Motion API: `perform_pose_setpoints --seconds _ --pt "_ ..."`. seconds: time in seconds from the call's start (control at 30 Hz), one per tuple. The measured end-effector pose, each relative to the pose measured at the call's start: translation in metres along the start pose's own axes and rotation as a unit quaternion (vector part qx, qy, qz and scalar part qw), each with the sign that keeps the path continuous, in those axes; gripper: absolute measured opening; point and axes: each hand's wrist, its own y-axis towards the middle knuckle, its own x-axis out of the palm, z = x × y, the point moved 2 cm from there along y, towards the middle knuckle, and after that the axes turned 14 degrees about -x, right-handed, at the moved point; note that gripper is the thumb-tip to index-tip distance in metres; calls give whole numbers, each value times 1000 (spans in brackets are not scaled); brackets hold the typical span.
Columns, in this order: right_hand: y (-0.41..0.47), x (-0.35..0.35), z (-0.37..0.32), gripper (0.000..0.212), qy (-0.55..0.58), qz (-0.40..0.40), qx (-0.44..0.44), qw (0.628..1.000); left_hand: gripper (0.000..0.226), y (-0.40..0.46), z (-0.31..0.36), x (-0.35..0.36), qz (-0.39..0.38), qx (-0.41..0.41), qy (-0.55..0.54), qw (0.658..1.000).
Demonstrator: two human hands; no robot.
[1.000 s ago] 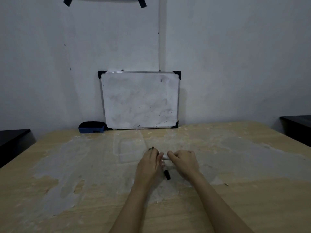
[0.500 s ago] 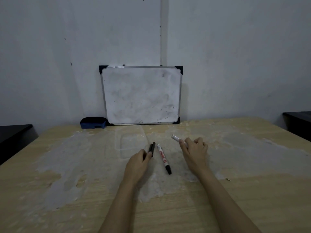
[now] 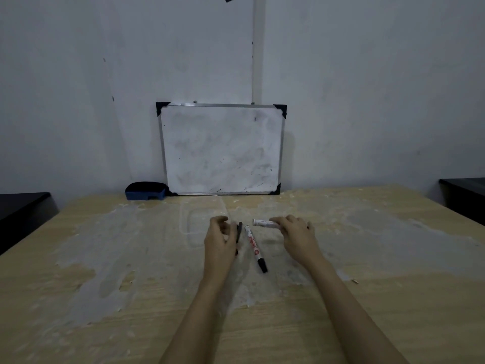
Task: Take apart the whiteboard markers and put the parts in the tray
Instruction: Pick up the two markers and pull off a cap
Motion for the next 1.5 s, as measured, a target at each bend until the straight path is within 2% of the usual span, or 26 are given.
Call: perform_pose_setpoints --seconds 0.07,0.1,0.17,0.2,0.27,0.37,0.47,0.57,0.67,0.83,1.03,1.5 --pt "4 -14 -8 33 -17 51 -14 998 29 3 5 8 -46 -139 -152 977" --pt "6 -20 -13 30 -40 96 -37 994 28 4 6 13 -80 -220 -245 941" --pt "10 -30 -23 31 -93 178 -103 974 32 4 7 19 -146 -337 -423 828" --pt "13 -34 -28 32 -116 201 -135 963 35 3 7 18 -169 -364 -464 790" --pt "20 -42 -39 33 -155 212 -202 943 43 0 4 17 -213 -400 -482 750" --pt "31 -51 -52 24 -195 209 -306 908 40 -1 -1 16 -237 -424 -505 713" --pt "38 -53 -61 33 -242 168 -370 881 37 0 -4 15 -256 -427 -532 685" --pt "44 -54 -64 33 -262 152 -397 866 37 2 -10 15 -271 -430 -543 669" --pt "48 -53 -66 21 -259 154 -409 861 36 3 -12 16 -275 -425 -555 660" --pt "47 -44 -63 29 -231 162 -359 890 38 4 -13 17 -271 -428 -566 651" --pt "44 -36 -61 35 -227 121 -321 911 44 2 -10 14 -275 -432 -582 632" --pt "42 -40 -66 34 -242 69 -276 928 40 0 -12 14 -274 -438 -579 630"
